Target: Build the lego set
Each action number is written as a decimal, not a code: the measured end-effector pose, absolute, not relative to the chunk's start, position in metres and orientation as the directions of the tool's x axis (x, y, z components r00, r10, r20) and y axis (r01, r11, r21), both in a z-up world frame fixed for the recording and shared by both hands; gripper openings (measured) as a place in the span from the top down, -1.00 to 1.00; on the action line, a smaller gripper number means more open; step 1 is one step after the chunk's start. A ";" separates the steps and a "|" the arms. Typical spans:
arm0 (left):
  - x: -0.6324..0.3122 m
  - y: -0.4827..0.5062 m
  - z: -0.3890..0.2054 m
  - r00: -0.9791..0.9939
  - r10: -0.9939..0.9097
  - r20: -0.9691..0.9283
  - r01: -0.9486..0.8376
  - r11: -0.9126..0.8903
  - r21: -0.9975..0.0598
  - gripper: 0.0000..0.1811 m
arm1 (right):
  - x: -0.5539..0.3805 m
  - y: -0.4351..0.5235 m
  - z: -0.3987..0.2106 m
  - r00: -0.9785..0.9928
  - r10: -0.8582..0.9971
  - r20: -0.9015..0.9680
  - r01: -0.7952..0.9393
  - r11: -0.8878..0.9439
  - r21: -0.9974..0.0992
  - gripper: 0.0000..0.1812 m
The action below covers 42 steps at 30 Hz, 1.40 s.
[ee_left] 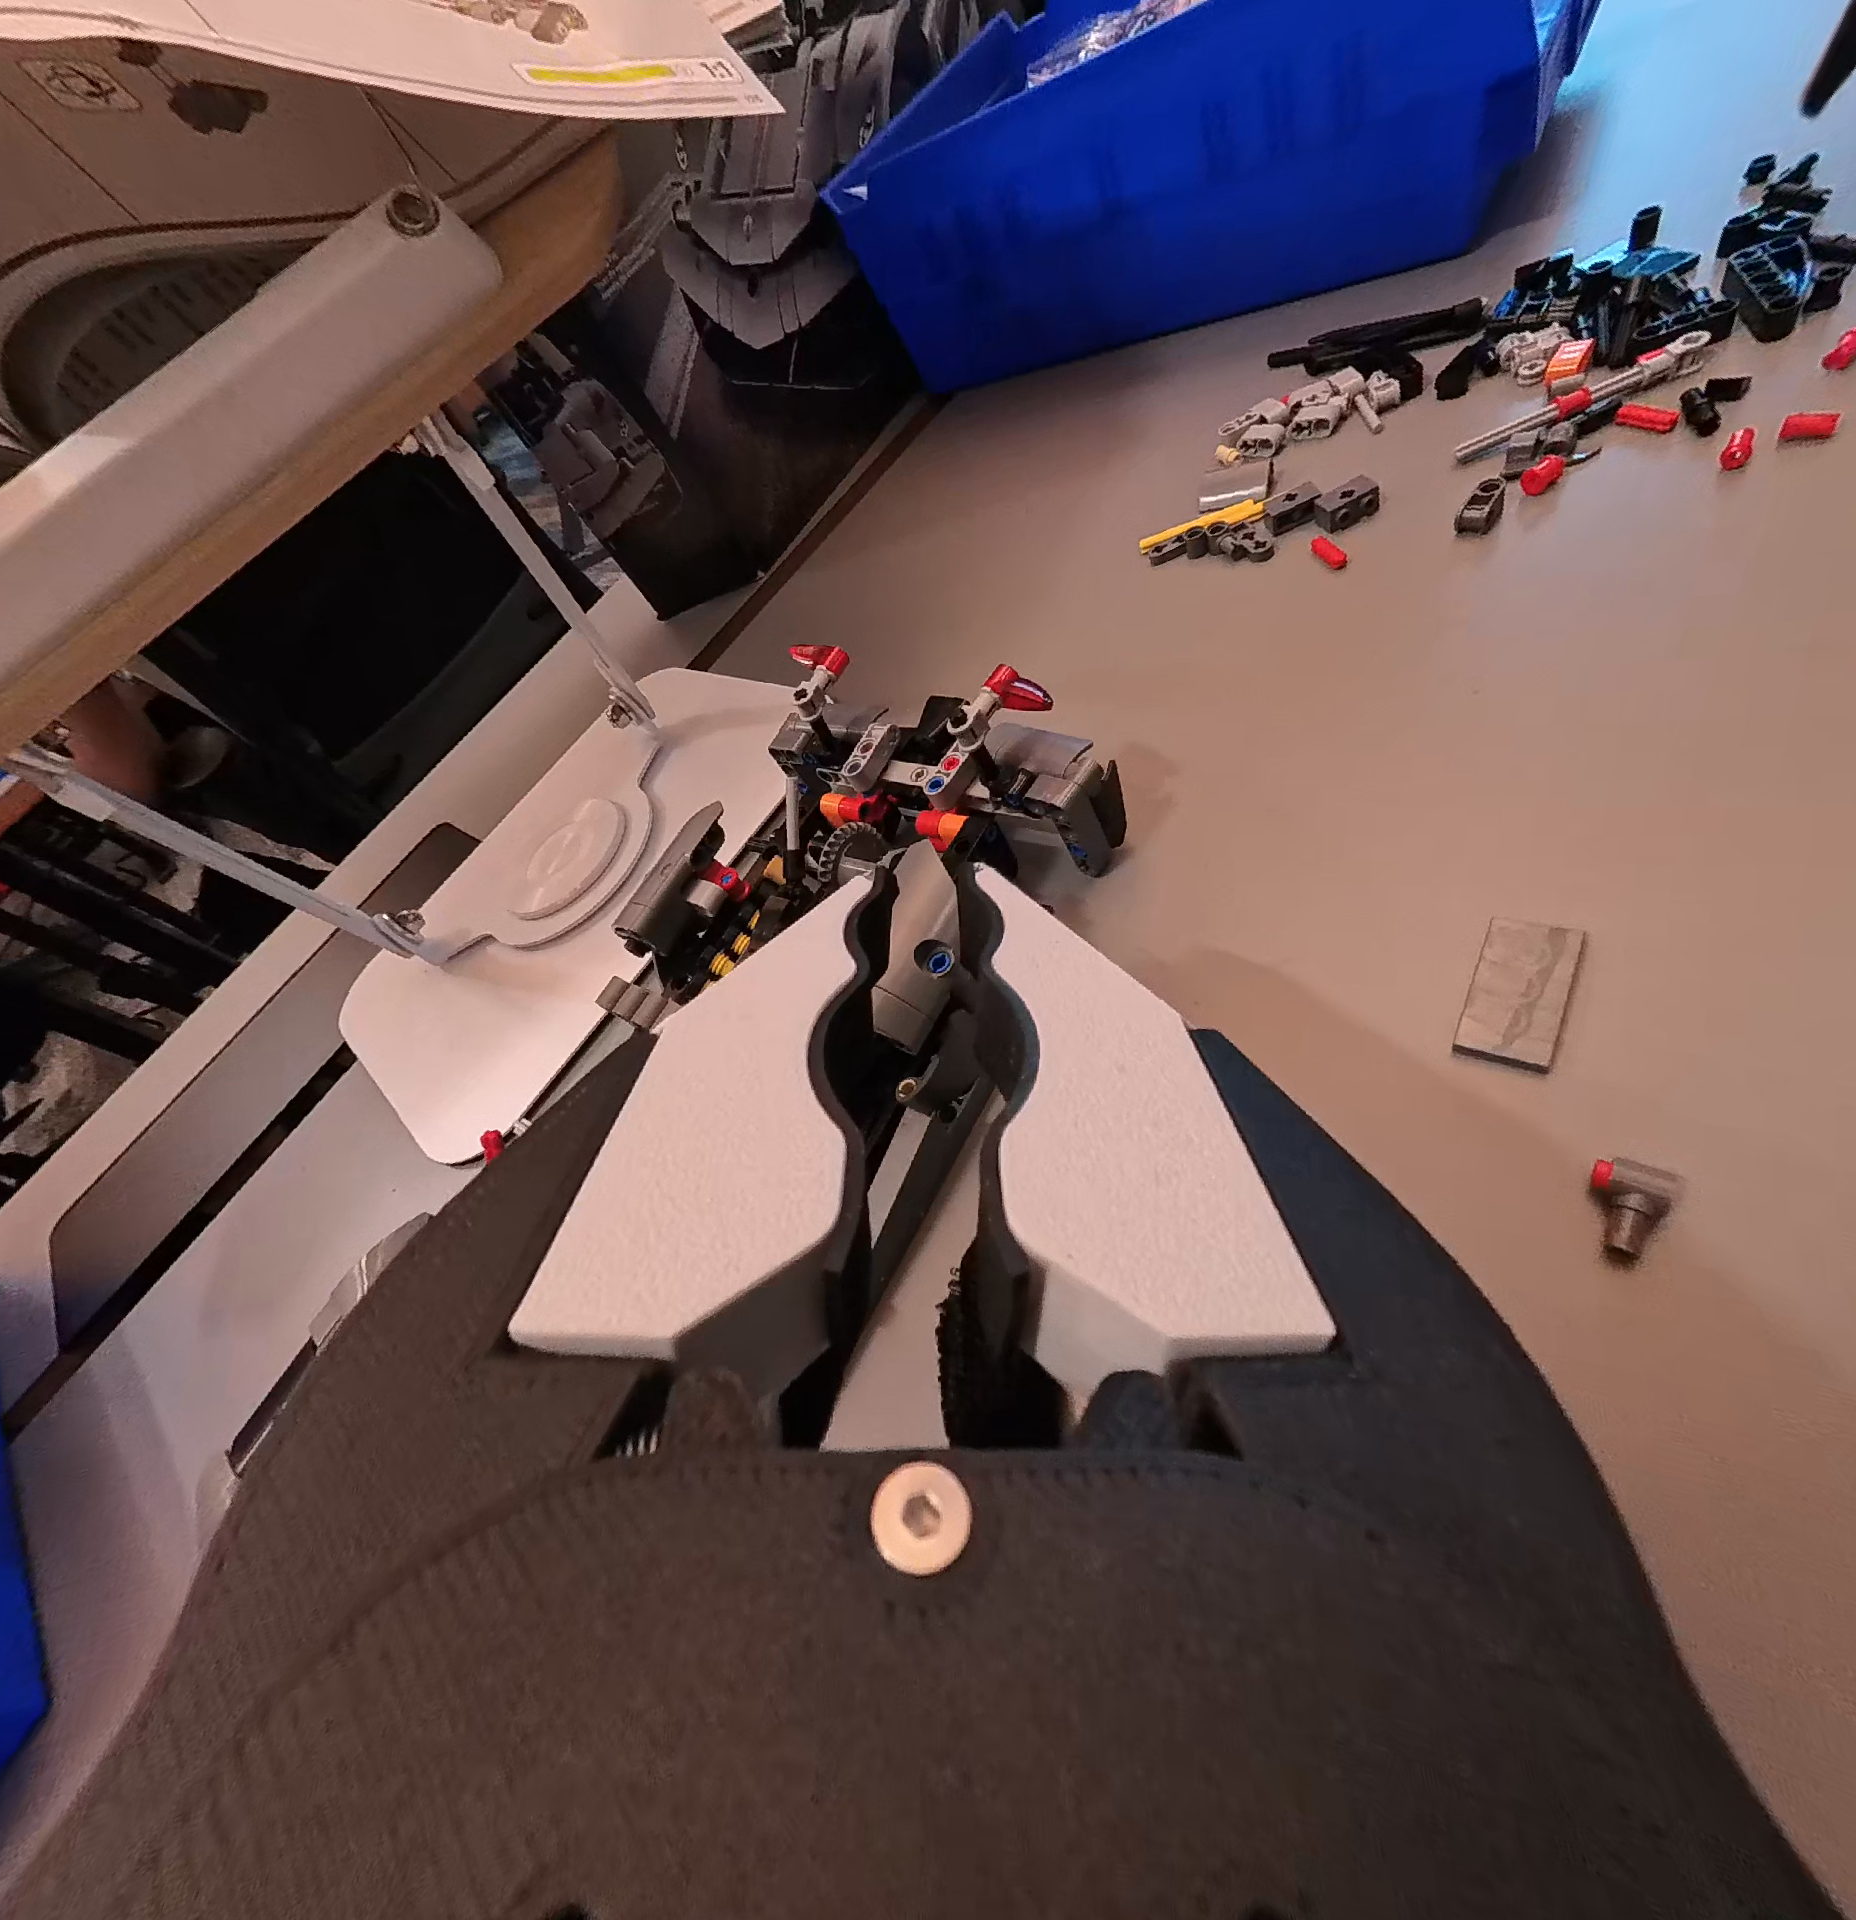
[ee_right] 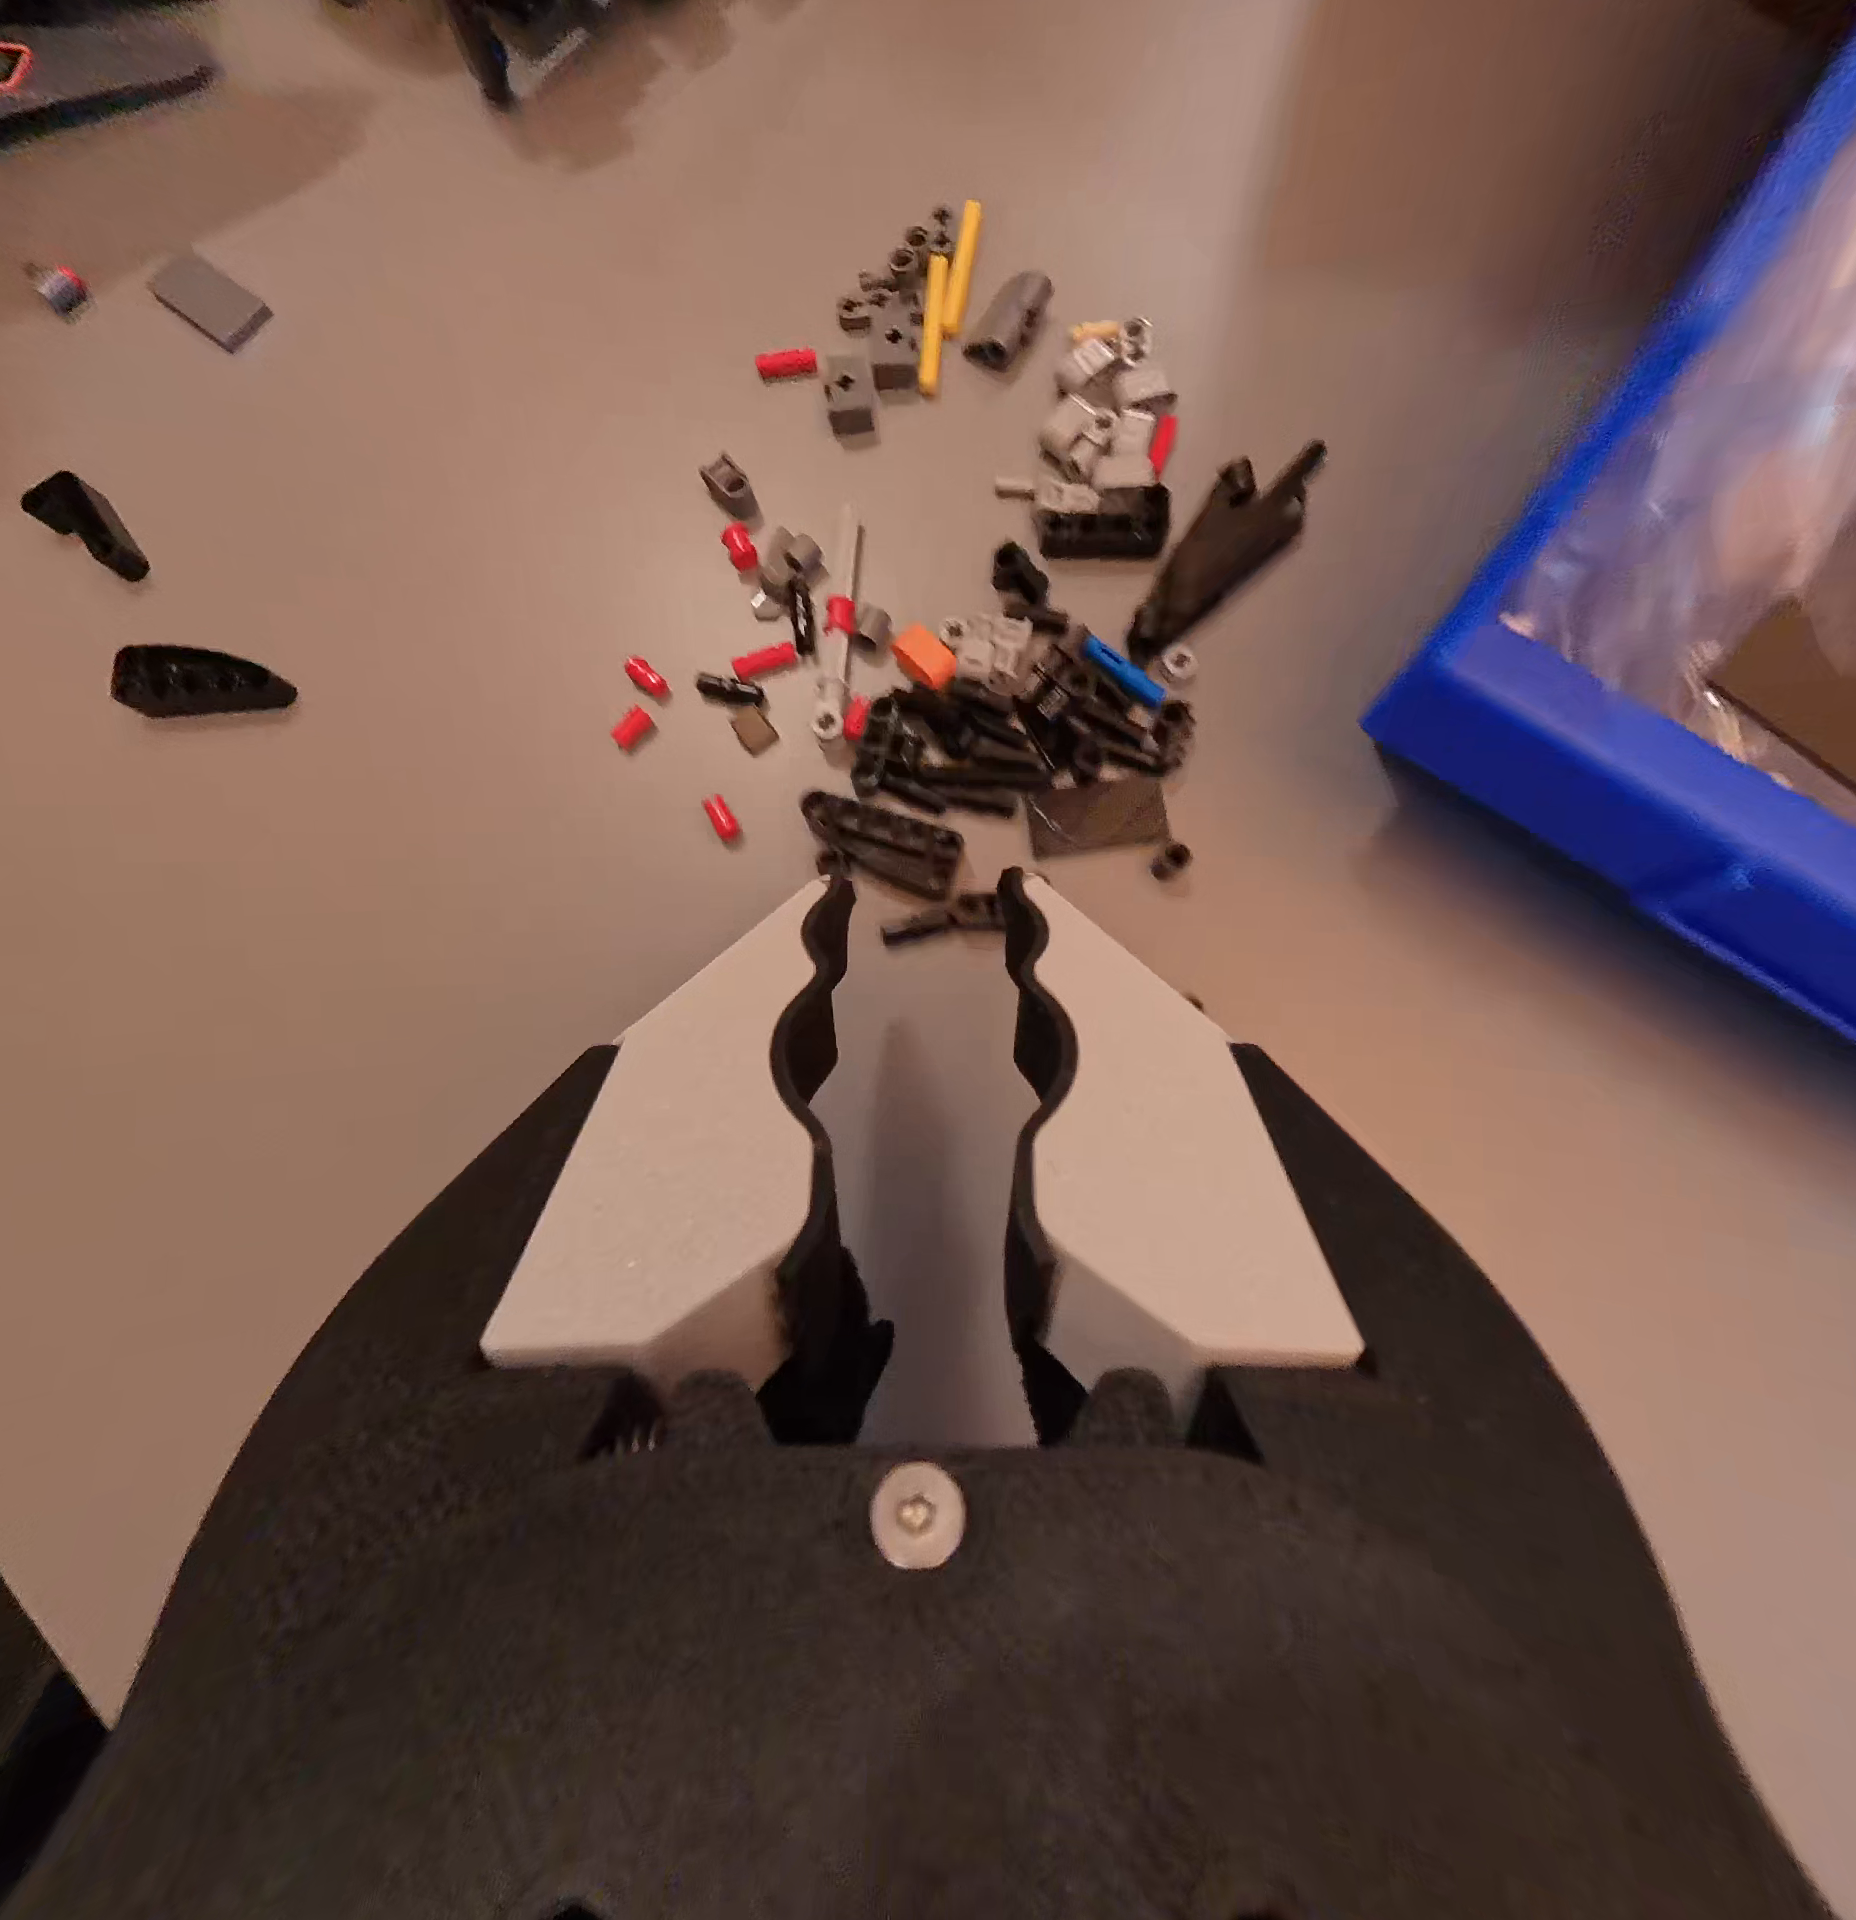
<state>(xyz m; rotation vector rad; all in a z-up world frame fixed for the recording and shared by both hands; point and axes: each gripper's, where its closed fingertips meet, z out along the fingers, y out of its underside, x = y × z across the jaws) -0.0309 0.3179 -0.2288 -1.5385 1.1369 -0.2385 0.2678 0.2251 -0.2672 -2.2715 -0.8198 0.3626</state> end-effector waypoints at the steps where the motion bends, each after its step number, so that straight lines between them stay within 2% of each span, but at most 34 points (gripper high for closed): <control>1: -0.031 0.318 -0.229 0.511 -0.750 -0.420 -0.519 0.120 -0.846 0.89 | 0.260 0.228 -0.269 0.765 0.643 -0.021 0.461 -0.571 -0.679 0.70; 6: -0.034 0.319 -0.227 0.520 -0.743 -0.422 -0.517 0.120 -0.847 0.89 | 0.233 0.241 -0.283 0.755 0.655 0.004 0.500 -0.573 -0.649 0.80; 13: -0.032 0.317 -0.226 0.506 -0.747 -0.432 -0.521 0.134 -0.843 0.89 | 0.241 0.249 -0.297 0.770 0.635 0.054 0.535 -0.597 -0.598 0.80; 22: -0.033 0.319 -0.227 0.513 -0.749 -0.420 -0.515 0.123 -0.849 0.89 | 0.235 0.249 -0.294 0.761 0.648 0.003 0.497 -0.582 -0.644 0.85; 32: -0.031 0.317 -0.223 0.508 -0.745 -0.432 -0.516 0.138 -0.845 0.88 | 0.202 0.218 -0.252 0.667 0.744 -0.025 0.510 -0.481 -0.713 0.85; 42: -0.027 0.314 -0.222 0.494 -0.751 -0.439 -0.520 0.149 -0.841 0.88 | 0.159 0.161 -0.263 0.545 0.838 -0.027 0.615 -0.422 -0.666 0.85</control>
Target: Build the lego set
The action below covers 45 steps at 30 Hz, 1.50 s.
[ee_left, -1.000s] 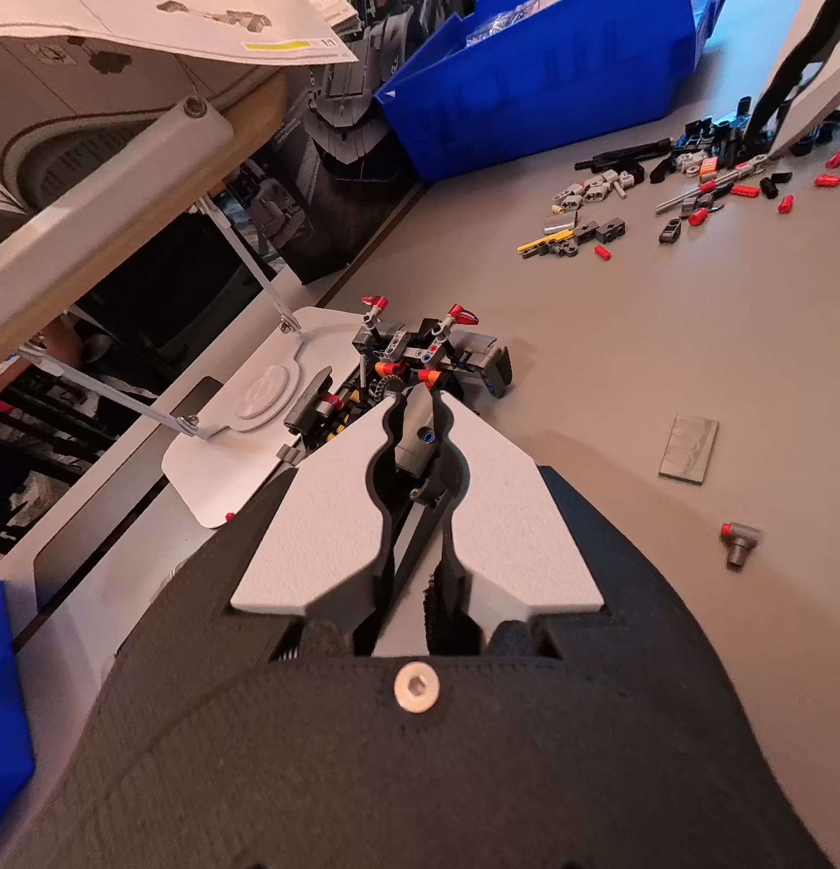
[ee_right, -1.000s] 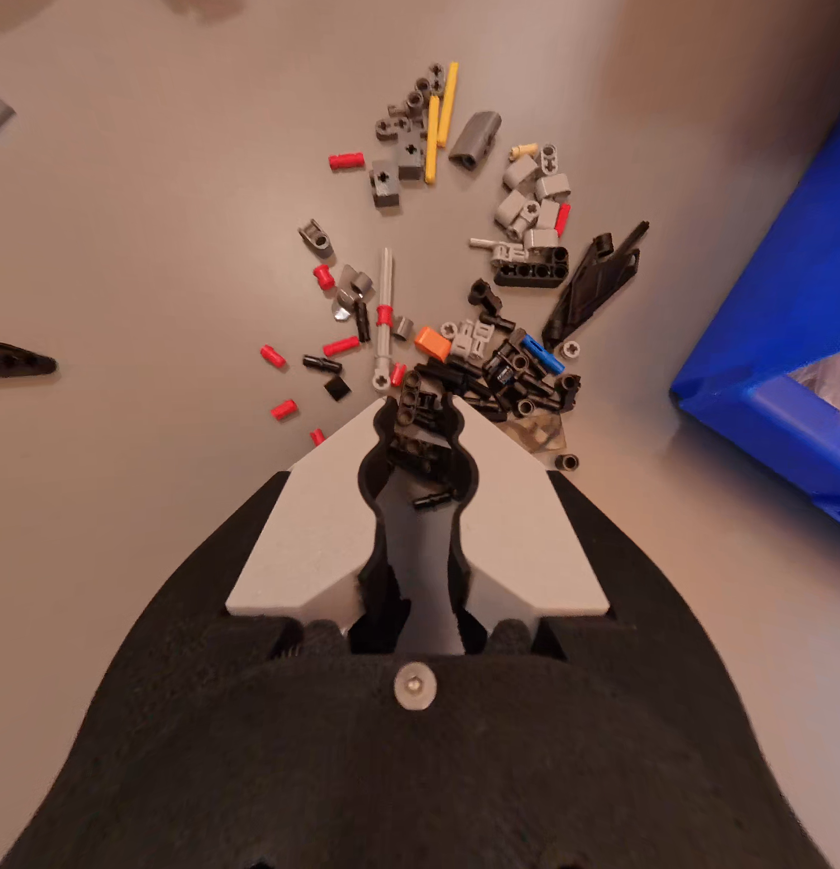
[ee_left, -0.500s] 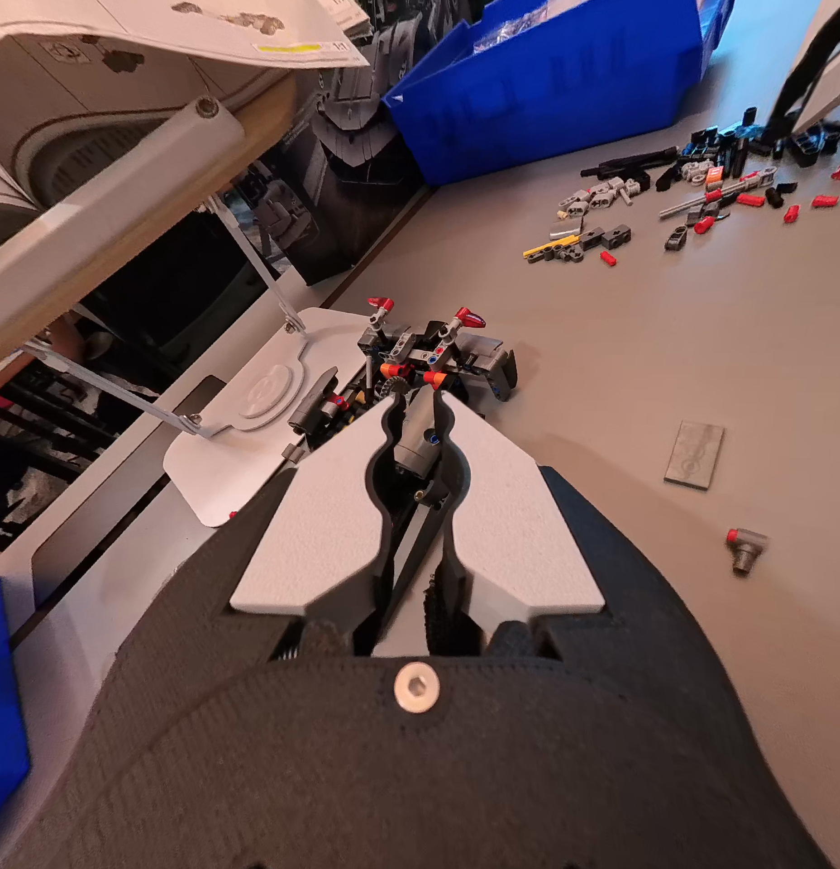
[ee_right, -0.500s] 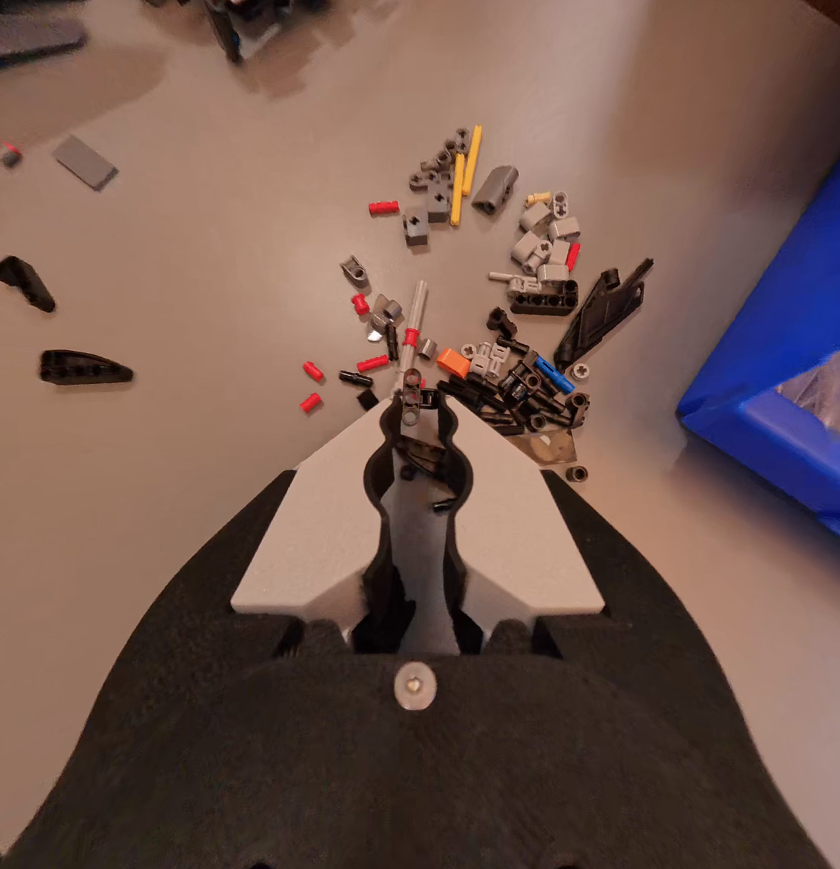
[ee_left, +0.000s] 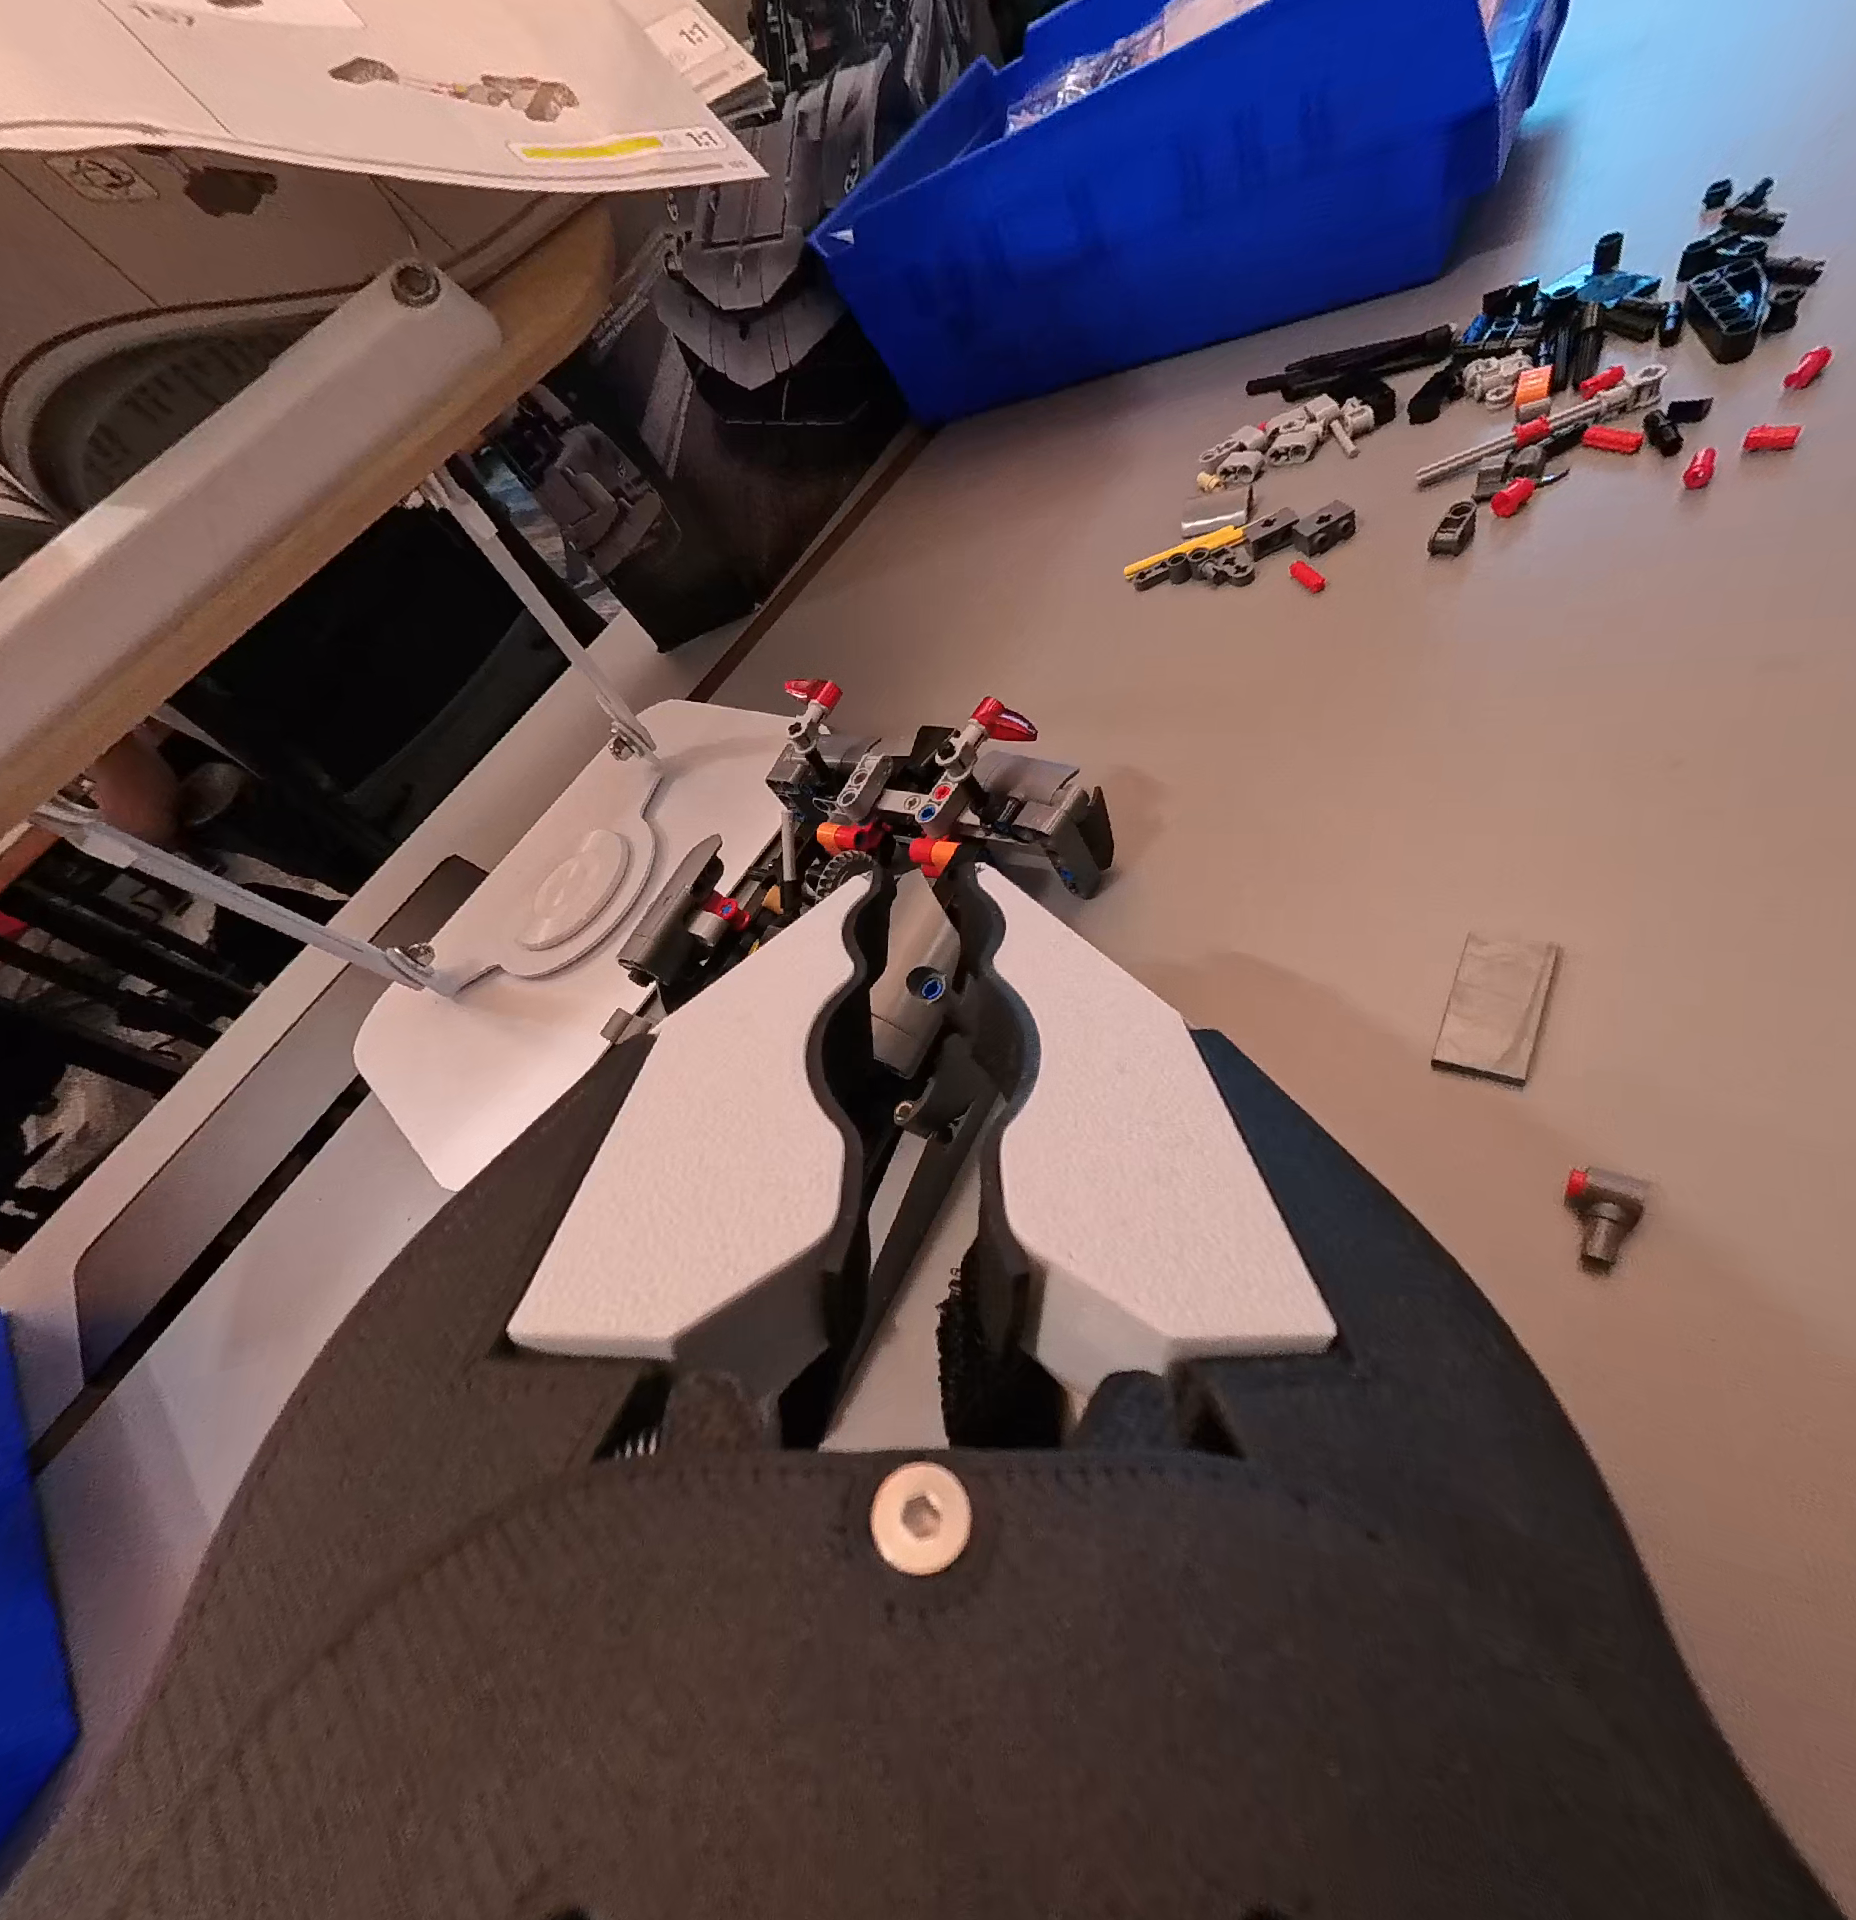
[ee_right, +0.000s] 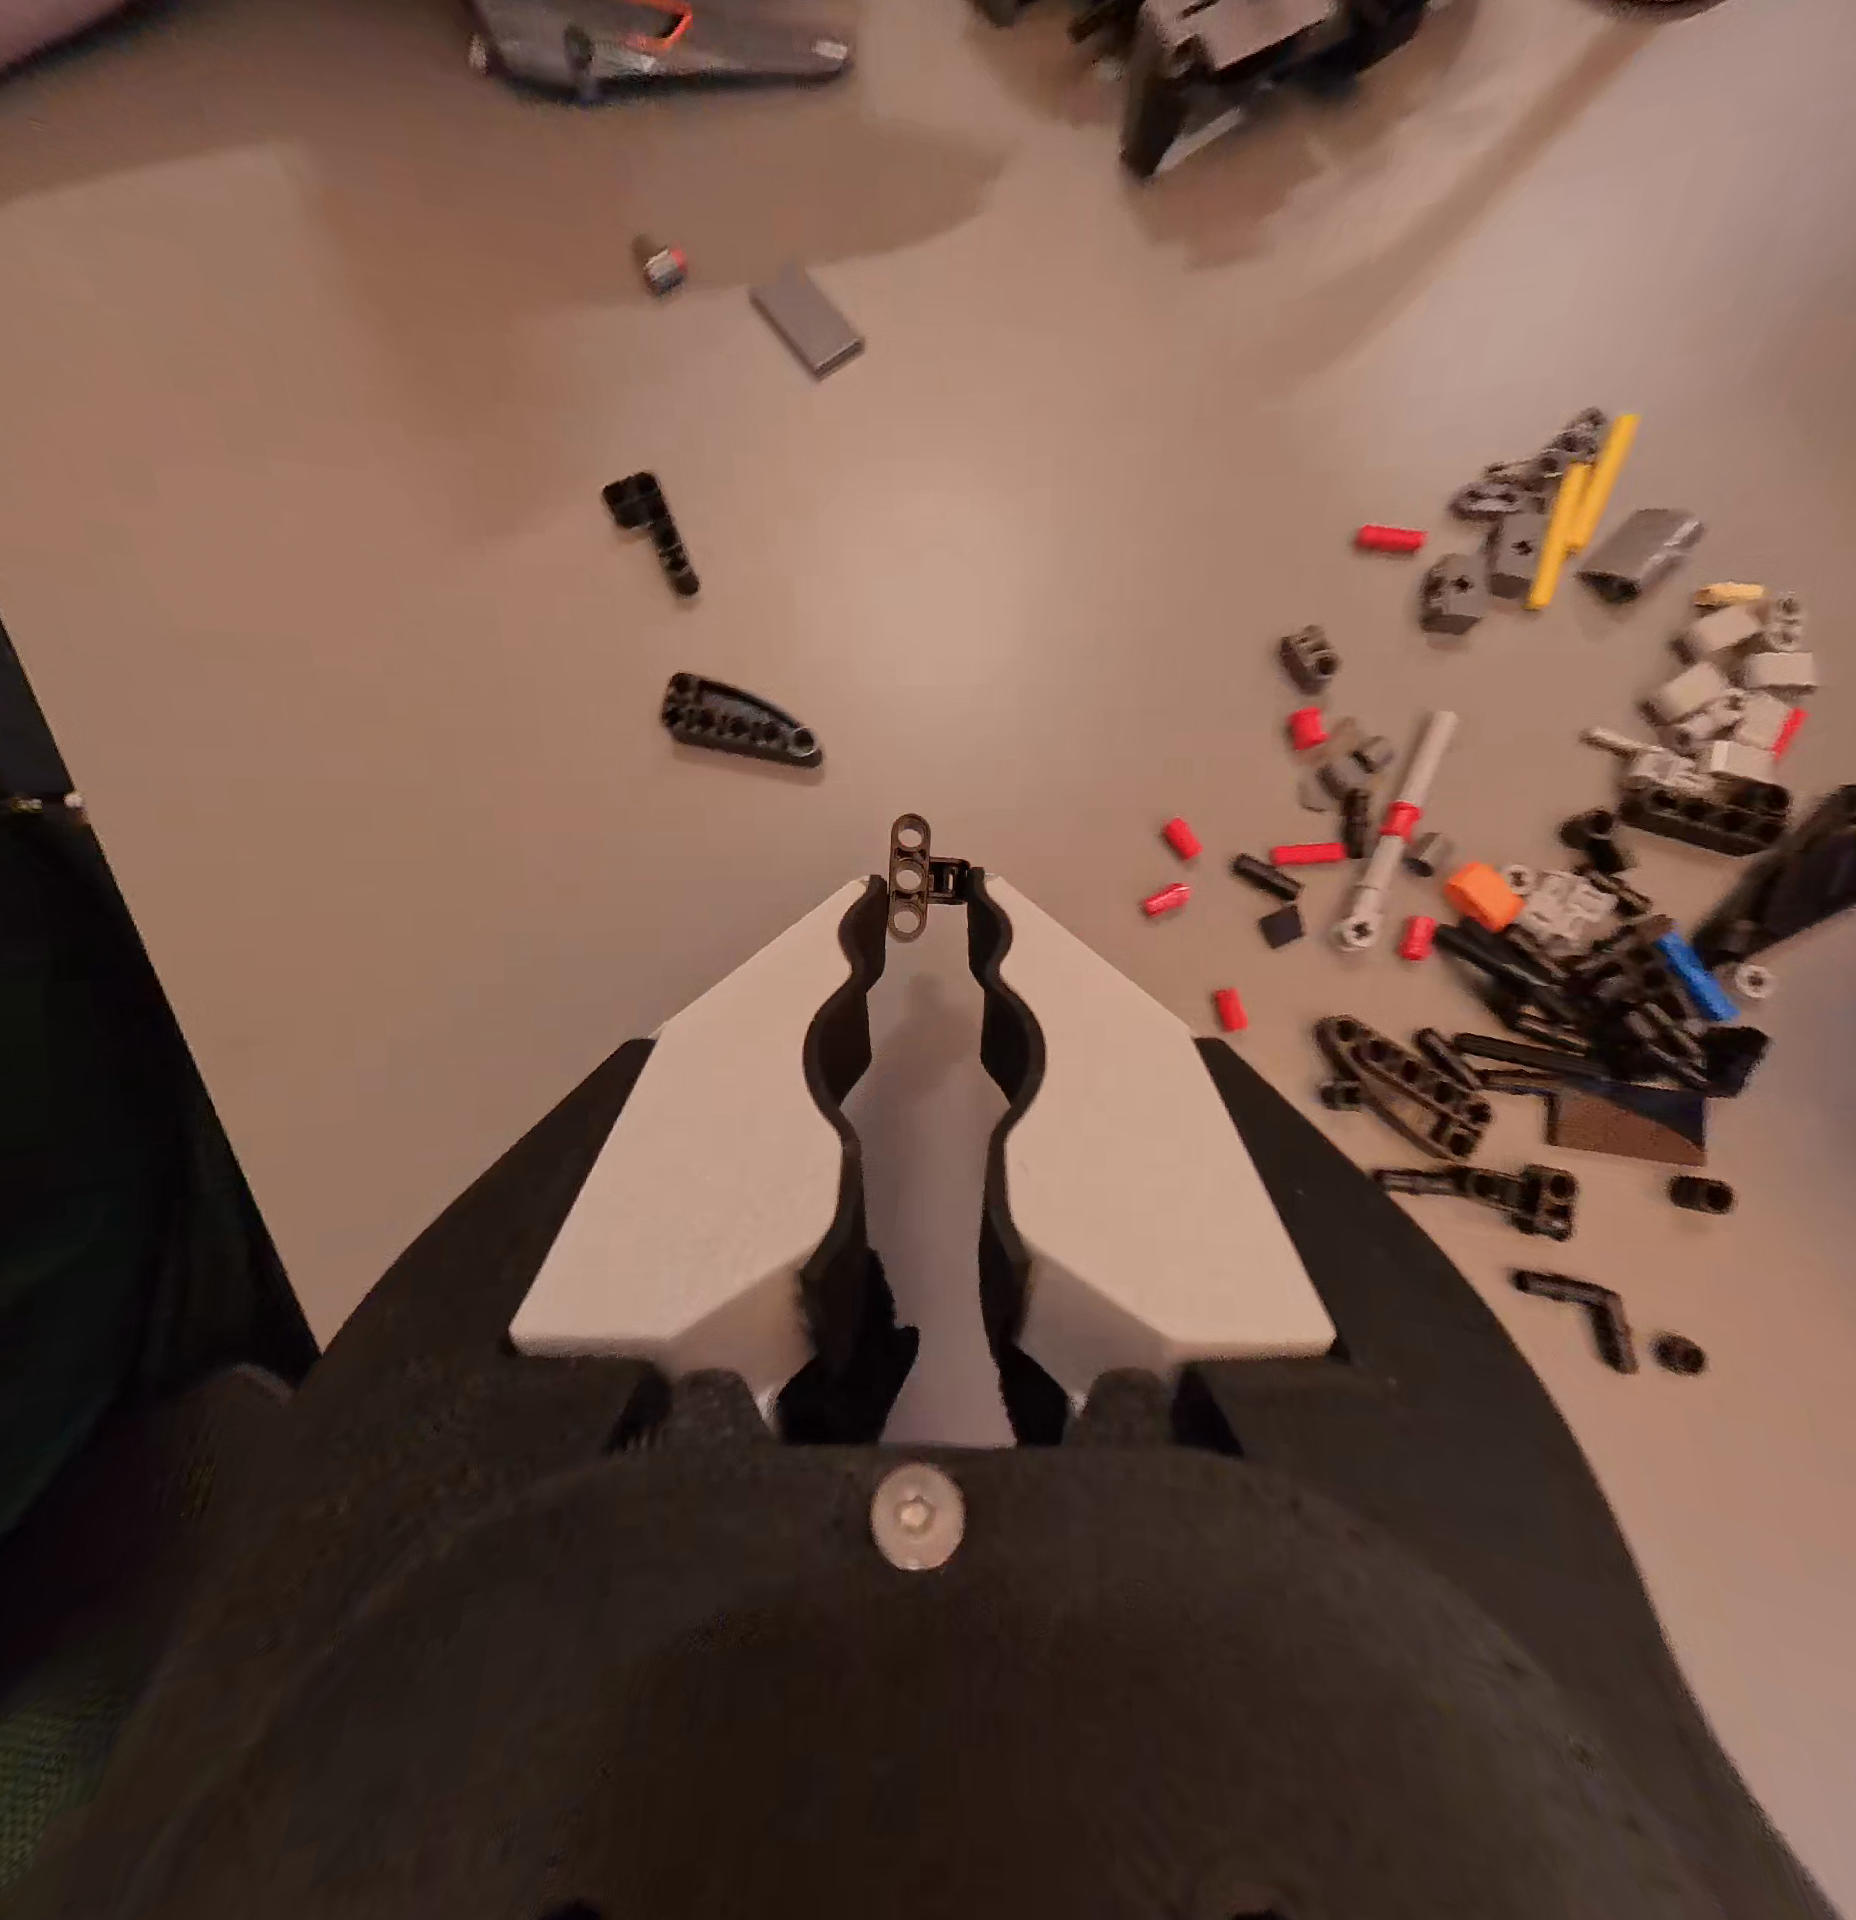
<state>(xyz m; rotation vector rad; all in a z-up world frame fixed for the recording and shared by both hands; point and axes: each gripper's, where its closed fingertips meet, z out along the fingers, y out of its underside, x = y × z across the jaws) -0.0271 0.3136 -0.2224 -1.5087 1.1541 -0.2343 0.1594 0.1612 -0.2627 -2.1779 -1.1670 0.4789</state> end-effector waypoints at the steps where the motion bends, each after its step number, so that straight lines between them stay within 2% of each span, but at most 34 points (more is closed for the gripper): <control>1: -0.027 0.313 -0.222 0.494 -0.751 -0.439 -0.520 0.150 -0.841 0.88 | 0.155 0.155 -0.266 0.523 0.852 -0.020 0.631 -0.404 -0.662 0.85; 8: -0.026 0.313 -0.222 0.493 -0.750 -0.440 -0.521 0.150 -0.840 0.88 | 0.135 0.119 -0.292 0.345 0.938 -0.021 0.735 -0.284 -0.616 0.85; 14: -0.027 0.313 -0.221 0.494 -0.750 -0.441 -0.519 0.153 -0.841 0.88 | 0.141 0.121 -0.290 0.405 0.914 0.014 0.706 -0.303 -0.639 0.71; 23: -0.020 0.310 -0.226 0.472 -0.763 -0.441 -0.529 0.155 -0.834 0.88 | 0.201 0.181 -0.252 0.657 0.749 0.084 0.560 -0.411 -0.719 0.77; 27: -0.024 0.313 -0.225 0.486 -0.753 -0.443 -0.528 0.151 -0.836 0.88 | 0.186 0.242 -0.245 0.689 0.715 0.119 0.558 -0.419 -0.716 0.80; 32: -0.028 0.315 -0.225 0.492 -0.749 -0.443 -0.528 0.147 -0.836 0.88 | 0.181 0.310 -0.272 0.717 0.688 0.110 0.583 -0.506 -0.636 0.89; 38: -0.024 0.312 -0.223 0.476 -0.756 -0.449 -0.530 0.161 -0.833 0.88 | 0.182 0.334 -0.293 0.735 0.668 0.117 0.601 -0.562 -0.568 0.87; 45: -0.021 0.310 -0.225 0.464 -0.765 -0.447 -0.531 0.163 -0.831 0.88 | 0.169 0.337 -0.298 0.727 0.685 0.039 0.569 -0.570 -0.592 0.97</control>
